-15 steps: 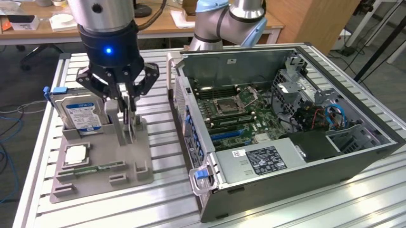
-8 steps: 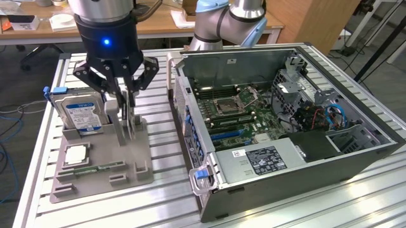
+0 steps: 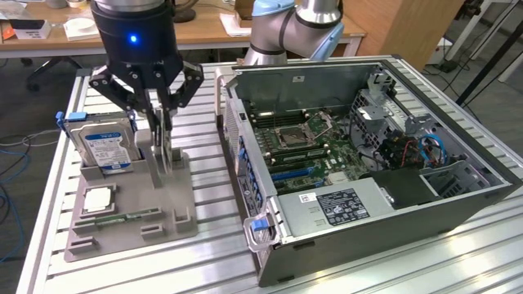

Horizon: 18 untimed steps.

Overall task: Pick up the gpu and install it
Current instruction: 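Pick up the gpu and move the gpu toward the slot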

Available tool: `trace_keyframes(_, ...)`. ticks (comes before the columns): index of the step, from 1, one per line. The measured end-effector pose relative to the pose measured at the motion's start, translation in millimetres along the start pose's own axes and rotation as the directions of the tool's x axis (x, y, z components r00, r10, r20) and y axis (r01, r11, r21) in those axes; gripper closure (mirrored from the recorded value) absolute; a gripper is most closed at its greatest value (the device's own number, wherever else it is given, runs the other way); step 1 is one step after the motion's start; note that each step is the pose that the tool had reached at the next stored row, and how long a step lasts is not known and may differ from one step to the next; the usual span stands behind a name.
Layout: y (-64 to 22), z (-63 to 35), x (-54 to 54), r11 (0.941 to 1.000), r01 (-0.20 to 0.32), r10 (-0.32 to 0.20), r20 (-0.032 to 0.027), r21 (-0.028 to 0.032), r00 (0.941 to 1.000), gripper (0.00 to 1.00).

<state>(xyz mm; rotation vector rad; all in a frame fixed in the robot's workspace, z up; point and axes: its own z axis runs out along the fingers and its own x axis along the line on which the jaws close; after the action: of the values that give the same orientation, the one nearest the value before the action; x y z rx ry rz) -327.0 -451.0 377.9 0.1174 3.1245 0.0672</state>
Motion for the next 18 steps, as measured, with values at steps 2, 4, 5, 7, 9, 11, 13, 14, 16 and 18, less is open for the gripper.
trace_keyframes(2,0.2,-3.6,0.0,1.0000,0.000,0.000,-0.0011,0.0000,1.0000,0.74)
trace_keyframes(4,0.3,-7.3,-0.1,1.0000,0.000,0.000,-0.0022,0.0002,1.0000,0.74)
trace_keyframes(5,0.4,-9.2,-0.1,1.0000,0.000,0.000,-0.0026,0.0002,1.0000,0.74)
trace_keyframes(7,0.6,-13.0,-0.2,1.0000,0.000,0.000,-0.0034,0.0002,1.0000,0.74)
trace_keyframes(9,0.7,-17.0,-0.2,1.0000,0.000,0.000,-0.0042,0.0003,1.0000,0.74)
trace_keyframes(11,0.9,-20.8,-0.2,1.0000,0.000,0.000,-0.0051,0.0003,1.0000,0.74)
trace_keyframes(13,1.1,-25.0,-0.3,1.0000,0.000,0.000,-0.0062,0.0005,1.0000,0.74)
trace_keyframes(14,1.2,-27.0,-0.4,1.0000,0.000,0.000,-0.0067,0.0005,1.0000,0.74)
trace_keyframes(16,1.4,-31.1,-0.4,1.0000,0.000,0.000,-0.0076,0.0005,1.0000,0.74)
trace_keyframes(18,1.5,-34.9,-0.4,1.0000,0.000,0.000,-0.0087,0.0006,1.0000,0.74)
